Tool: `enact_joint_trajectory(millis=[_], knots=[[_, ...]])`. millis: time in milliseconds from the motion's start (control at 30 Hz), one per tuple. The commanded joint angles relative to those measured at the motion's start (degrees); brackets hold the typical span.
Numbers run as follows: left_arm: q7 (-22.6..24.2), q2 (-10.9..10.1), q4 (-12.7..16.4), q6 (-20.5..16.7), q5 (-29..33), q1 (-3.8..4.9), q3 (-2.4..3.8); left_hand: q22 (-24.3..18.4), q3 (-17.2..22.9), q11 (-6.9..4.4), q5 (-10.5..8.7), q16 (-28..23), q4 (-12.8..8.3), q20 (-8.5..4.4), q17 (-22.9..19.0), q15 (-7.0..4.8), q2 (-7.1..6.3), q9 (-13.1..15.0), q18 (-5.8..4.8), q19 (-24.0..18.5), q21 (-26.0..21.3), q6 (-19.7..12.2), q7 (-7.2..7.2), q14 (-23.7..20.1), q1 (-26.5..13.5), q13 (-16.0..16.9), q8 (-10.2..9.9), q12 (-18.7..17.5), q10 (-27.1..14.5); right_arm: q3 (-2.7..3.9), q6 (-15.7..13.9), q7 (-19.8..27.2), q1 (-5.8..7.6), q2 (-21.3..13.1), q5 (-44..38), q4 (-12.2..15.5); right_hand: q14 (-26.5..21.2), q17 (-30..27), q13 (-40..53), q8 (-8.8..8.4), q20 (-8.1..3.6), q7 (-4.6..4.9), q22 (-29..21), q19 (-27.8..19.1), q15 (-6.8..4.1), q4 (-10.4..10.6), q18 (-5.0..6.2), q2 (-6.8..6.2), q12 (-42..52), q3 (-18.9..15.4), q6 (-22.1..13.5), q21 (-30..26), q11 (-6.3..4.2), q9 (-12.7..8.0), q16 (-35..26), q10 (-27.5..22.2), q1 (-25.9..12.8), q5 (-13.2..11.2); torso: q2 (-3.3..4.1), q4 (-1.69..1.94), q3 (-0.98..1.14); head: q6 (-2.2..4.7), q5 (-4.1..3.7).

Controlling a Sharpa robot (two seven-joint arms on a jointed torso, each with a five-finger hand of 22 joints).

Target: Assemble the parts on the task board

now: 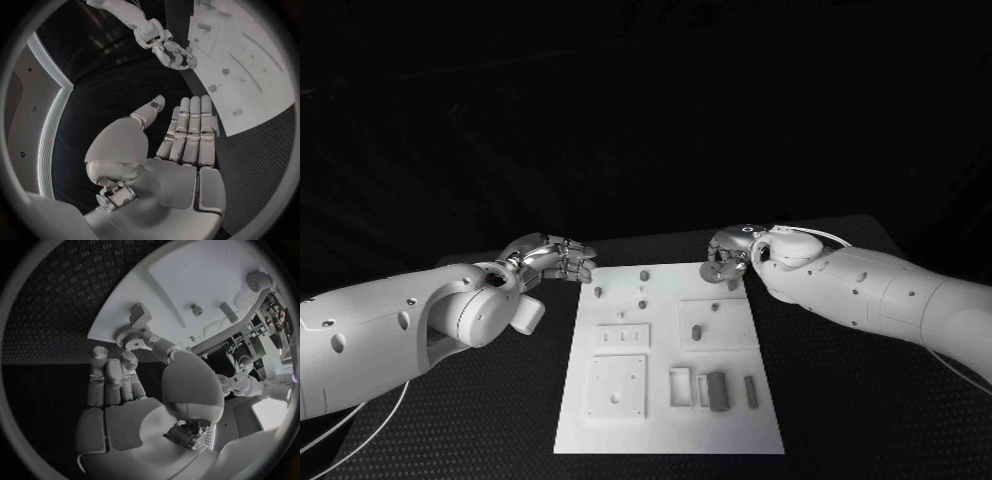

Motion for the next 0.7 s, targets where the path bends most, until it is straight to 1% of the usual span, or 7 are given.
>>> enact_joint_trajectory(millis=[33,100,200,367,467,633,700], knots=[[0.5,0.0,0.2,0.7,-0.1,0.03,0.04,0.1,-0.1,-0.08,0.19,-0.3,-0.2,0.05,0.1,0.15,-0.04,-0.1,0.72,0.4,-0.3,0.3,0.05,0.5,-0.1,0.1,-0.4,-0.3,0.4,-0.07,2.1,0.7,-0.07,0.2,-0.4,-0.4,0.1,-0.2,-0.2,0.24,-0.43,1.44,1.0,-0.2,0.02,-0.1,1.17,0.95,0.5,0.3,1.6,0.2,0.54,-0.1,0.4,-0.5,0.0,-0.2,-0.01,1.19,-0.01,0.0,-0.01],[0.5,0.1,0.2,0.7,-0.1,0.03,0.04,0.1,-0.2,-0.08,0.19,-0.3,-0.2,0.05,0.1,0.15,-0.04,-0.1,0.72,0.4,-0.3,0.3,0.05,0.5,-0.1,0.1,-0.4,-0.3,0.4,-0.1,2.5,0.7,-0.08,0.4,-0.4,-0.6,0.1,-0.3,-0.6,0.0,-0.45,1.5,1.1,-0.3,0.07,-0.8,1.17,2.07,0.8,0.2,1.3,0.3,0.6,-0.3,0.5,-0.6,0.2,-0.2,-0.02,1.22,-0.02,-0.11,-0.09],[0.5,0.1,0.2,0.8,-0.1,0.03,0.04,0.1,-0.2,-0.08,0.19,-0.3,-0.2,0.05,0.1,0.15,-0.04,-0.1,0.72,0.4,-0.3,0.3,0.05,0.5,-0.1,0.1,-0.4,-0.3,0.4,-0.16,3.1,0.5,-0.1,0.4,-0.4,-0.8,-0.2,-0.6,-0.9,-0.17,-0.41,1.57,1.1,-0.5,0.14,-1.4,1.17,3.1,1.1,0.0,1.2,0.3,0.68,-0.4,0.6,-0.8,0.1,-0.2,-0.02,1.22,-0.02,-0.11,-0.09],[0.4,0.0,0.2,0.8,-0.1,0.03,0.04,0.1,-0.2,-0.07,0.19,-0.3,-0.2,0.05,0.1,0.15,-0.05,-0.1,0.71,0.4,-0.3,0.3,0.06,0.5,-0.1,0.1,-0.4,-0.3,0.4,-0.26,4.0,0.2,-0.14,0.4,-0.4,-1.1,-0.5,-0.9,-1.4,-0.35,-0.34,1.6,1.0,-0.6,0.18,-2.2,1.17,3.94,1.3,-0.1,1.1,0.3,0.72,-0.6,0.6,-1.1,0.0,-0.2,-0.03,1.21,-0.01,-0.21,-0.01],[0.4,0.0,0.2,0.8,-0.1,0.03,0.04,0.1,-0.2,-0.07,0.19,-0.4,-0.2,0.05,0.1,0.15,-0.04,-0.1,0.71,0.4,-0.3,0.3,0.06,0.5,-0.1,0.1,-0.4,-0.3,0.4,-0.3,4.9,0.0,-0.15,0.4,-0.4,-1.1,-0.6,-1.1,-1.5,-0.42,-0.31,1.63,1.0,-0.7,0.2,-2.5,1.17,3.94,1.4,-0.2,1.0,0.3,0.74,-0.7,0.6,-1.2,-0.1,-0.2,-0.03,1.18,0.02,-0.29,0.01],[0.4,0.0,0.3,0.7,-0.1,0.04,0.04,0.1,-0.2,-0.07,0.19,-0.4,-0.2,0.05,0.2,0.15,-0.05,-0.1,0.71,0.3,-0.3,0.3,0.06,0.5,-0.1,0.1,-0.4,-0.4,0.4,-0.49,8.0,0.0,-0.15,0.4,-0.5,-1.2,-0.9,-1.3,-1.7,-0.54,-0.25,1.69,1.0,-0.8,0.25,-2.9,1.17,3.63,1.5,-0.3,0.9,0.3,0.8,-0.8,0.6,-1.4,-0.2,-0.2,-0.03,1.17,0.03,-0.4,0.01],[0.4,0.0,0.3,0.7,-0.1,0.04,0.04,0.1,-0.2,-0.07,0.19,-0.4,-0.2,0.05,0.2,0.16,-0.05,-0.1,0.71,0.3,-0.3,0.3,0.06,0.5,-0.1,0.1,-0.4,-0.4,0.4,-0.76,9.3,0.0,-0.17,0.6,-0.5,-1.4,-1.2,-1.7,-1.9,-0.64,-0.15,1.76,1.0,-0.9,0.32,-2.9,1.17,3.24,1.6,-0.4,0.8,0.2,0.87,-0.9,0.6,-1.6,-0.5,-0.1,-0.02,1.18,0.03,-0.53,0.03]])
